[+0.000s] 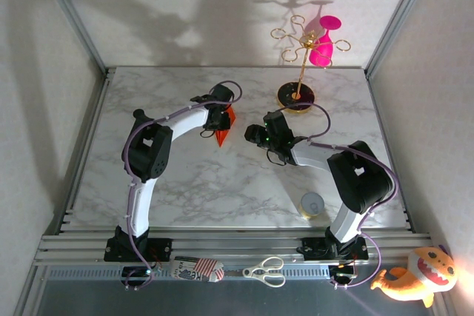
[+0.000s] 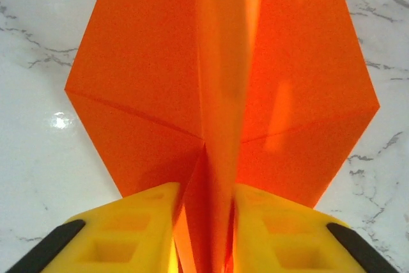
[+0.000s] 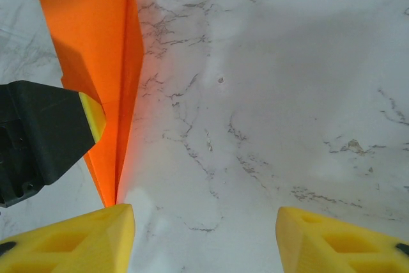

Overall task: Fold a paper plane with a square sheet of paper (pick it up from the middle)
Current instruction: Move the paper plane to the top-center of the table.

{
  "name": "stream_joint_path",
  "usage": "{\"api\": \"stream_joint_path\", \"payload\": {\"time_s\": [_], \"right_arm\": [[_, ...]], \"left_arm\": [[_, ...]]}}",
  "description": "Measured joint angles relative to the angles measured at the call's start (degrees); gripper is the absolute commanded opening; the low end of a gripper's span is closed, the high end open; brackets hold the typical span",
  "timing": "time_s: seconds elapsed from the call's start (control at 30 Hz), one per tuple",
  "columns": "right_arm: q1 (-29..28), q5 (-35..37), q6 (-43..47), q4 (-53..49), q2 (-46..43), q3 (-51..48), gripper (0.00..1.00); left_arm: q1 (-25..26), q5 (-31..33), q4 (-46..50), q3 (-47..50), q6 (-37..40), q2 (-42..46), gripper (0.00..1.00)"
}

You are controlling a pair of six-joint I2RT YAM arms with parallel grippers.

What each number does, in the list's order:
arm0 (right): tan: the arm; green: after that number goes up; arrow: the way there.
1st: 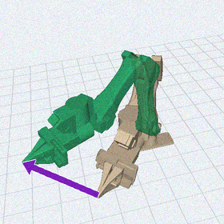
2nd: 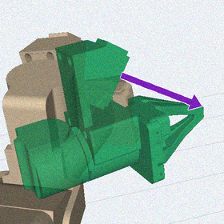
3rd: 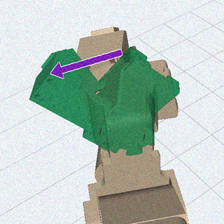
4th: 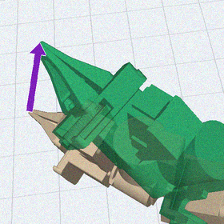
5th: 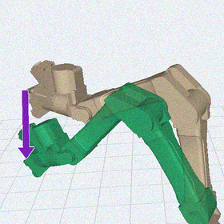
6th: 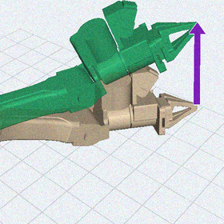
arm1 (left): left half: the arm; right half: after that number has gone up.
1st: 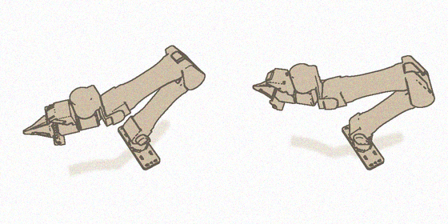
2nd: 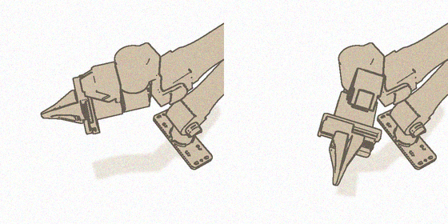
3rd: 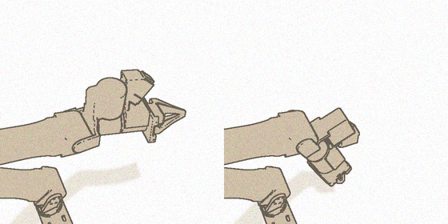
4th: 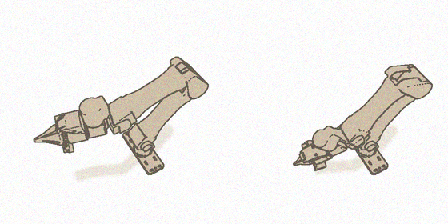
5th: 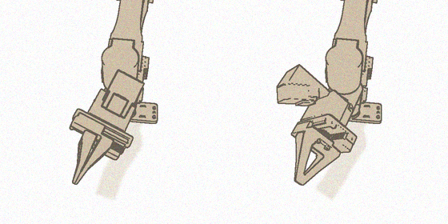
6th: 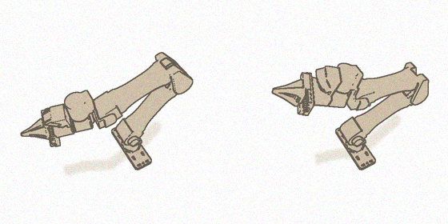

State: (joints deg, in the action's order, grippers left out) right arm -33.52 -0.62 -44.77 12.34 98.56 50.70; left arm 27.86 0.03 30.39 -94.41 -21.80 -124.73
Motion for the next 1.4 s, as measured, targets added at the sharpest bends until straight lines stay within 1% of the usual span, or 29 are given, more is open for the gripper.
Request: {"api": "stream_joint_path", "payload": {"time_s": [0.43, 0.57, 0.7, 0.93, 1.27, 1.4], "right_arm": [[0.0, 0.0, 0.3, 0.0, 0.0, 0.0, 0.61], [0.0, 0.0, 0.3, 0.0, 0.0, 0.0, 0.61], [0.0, 0.0, 0.3, 0.0, 0.0, 0.0, 0.60], [0.0, 0.0, 0.3, 0.0, 0.0, 0.0, 0.60], [0.0, -0.5, 0.3, 0.0, 0.5, 0.0, 0.60], [0.0, -0.5, 0.3, 0.0, 0.7, 0.0, 0.60]], "left_arm": [[0.1, 0.0, 0.4, -0.8, 0.0, -1.9, 0.31], [0.1, 0.0, 0.5, -0.9, 0.0, -2.3, 0.35], [0.2, 0.1, 0.6, -1.2, 0.0, -2.4, 0.40], [0.2, 1.8, 1.3, -2.3, 0.1, -3.2, 0.48], [0.5, 3.9, 1.4, -3.8, 0.2, -4.5, 0.56], [0.5, 4.8, 1.4, -5.1, 0.2, -5.4, 0.58]]}}
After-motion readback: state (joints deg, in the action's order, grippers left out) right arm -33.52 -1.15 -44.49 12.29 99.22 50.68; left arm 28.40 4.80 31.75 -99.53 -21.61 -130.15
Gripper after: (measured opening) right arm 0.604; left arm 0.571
